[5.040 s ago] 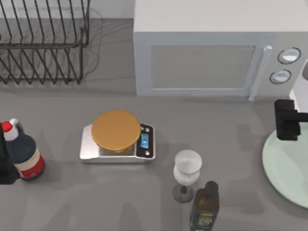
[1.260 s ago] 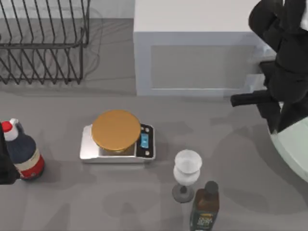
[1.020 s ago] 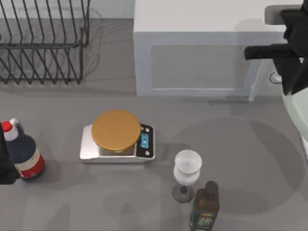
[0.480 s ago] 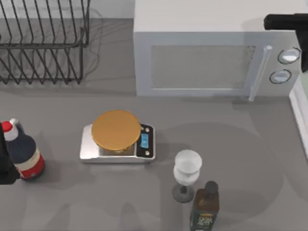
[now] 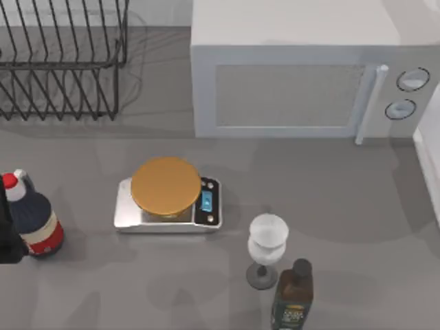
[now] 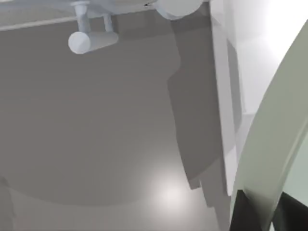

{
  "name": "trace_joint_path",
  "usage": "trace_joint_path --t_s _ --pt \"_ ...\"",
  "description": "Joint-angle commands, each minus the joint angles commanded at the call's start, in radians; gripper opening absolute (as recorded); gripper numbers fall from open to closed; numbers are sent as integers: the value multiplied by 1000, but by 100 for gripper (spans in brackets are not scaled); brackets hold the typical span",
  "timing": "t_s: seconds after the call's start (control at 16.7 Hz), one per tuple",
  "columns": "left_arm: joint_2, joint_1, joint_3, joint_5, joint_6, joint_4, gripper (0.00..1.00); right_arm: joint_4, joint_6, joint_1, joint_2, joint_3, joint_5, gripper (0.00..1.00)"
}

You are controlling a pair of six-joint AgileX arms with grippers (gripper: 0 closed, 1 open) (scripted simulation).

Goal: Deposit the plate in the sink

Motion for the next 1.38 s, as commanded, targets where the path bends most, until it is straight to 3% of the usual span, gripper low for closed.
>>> trace_joint_path --t_s 0.48,0.96,1.38 --pt "0 0 0 0 0 0 100 -66 -276 -205 550 506 -28 0" --pt "0 0 0 0 0 0 100 -96 -354 -224 644 587 -52 0" --pt "0 0 0 0 0 0 100 -96 -354 -224 644 587 -52 53"
